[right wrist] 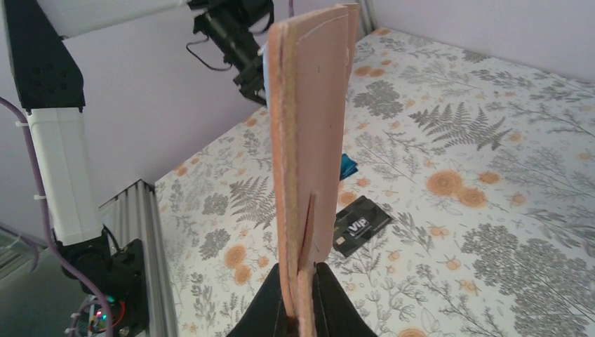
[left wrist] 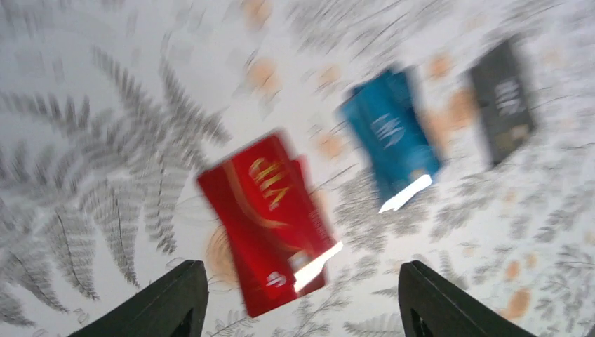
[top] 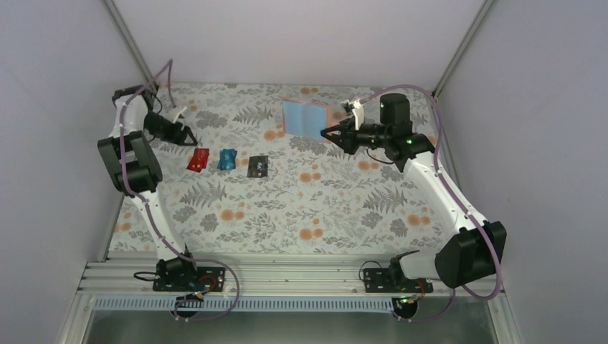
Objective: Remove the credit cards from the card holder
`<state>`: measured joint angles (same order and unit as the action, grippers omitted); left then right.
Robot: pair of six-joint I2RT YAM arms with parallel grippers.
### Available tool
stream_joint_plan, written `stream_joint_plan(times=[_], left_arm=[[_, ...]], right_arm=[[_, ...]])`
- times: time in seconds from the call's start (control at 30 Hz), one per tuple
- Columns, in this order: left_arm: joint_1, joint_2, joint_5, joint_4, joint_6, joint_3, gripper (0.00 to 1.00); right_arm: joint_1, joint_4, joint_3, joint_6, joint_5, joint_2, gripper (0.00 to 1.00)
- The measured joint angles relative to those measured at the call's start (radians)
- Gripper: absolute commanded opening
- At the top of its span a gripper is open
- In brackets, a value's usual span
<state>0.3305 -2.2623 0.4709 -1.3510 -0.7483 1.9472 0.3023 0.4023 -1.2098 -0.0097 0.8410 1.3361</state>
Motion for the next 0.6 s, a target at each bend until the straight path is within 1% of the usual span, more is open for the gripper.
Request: stream_joint_plan(times=[0.1, 0.13, 0.17, 0.2, 0.27, 0.33, 0.4, 0.5, 0.6], left_arm=[[-0.01, 0.132, 0.142, 0.007, -0.002, 0.006, 0.77], [-0.019, 0.183, 0.192, 0.01, -0.008, 0.006, 0.86], [-0.034, 0.247, 0.254, 0.014, -0.014, 0.005, 0.97], [-0.058, 0.315, 0.318, 0.022, -0.023, 0.003, 1.0], [-0.126, 0.447, 0.438, 0.05, -0.026, -0.006, 1.0], [-0.219, 0.568, 0.547, 0.1, -0.01, -0.039, 1.0], [-0.32, 0.656, 0.635, 0.153, 0.021, -0.08, 1.0], [-0.421, 0.703, 0.724, 0.212, 0.077, -0.123, 1.0], [-0.482, 0.683, 0.74, 0.269, 0.137, -0.15, 1.0]], right_arm=[[0.0, -0.001, 0.0, 0.0, 0.035, 0.0, 0.04], [0.0, -0.001, 0.0, 0.001, 0.048, -0.001, 0.04], [0.0, -0.002, 0.0, 0.001, 0.058, -0.002, 0.04], [0.0, -0.004, 0.0, 0.003, 0.076, -0.004, 0.04], [0.0, -0.016, 0.0, 0.009, 0.106, -0.01, 0.04], [0.0, -0.039, 0.0, 0.026, 0.138, -0.018, 0.04], [0.002, -0.062, 0.0, 0.04, 0.164, -0.028, 0.04], [0.007, -0.098, 0.0, 0.061, 0.206, -0.046, 0.04], [0.013, -0.118, 0.0, 0.069, 0.244, -0.061, 0.04]])
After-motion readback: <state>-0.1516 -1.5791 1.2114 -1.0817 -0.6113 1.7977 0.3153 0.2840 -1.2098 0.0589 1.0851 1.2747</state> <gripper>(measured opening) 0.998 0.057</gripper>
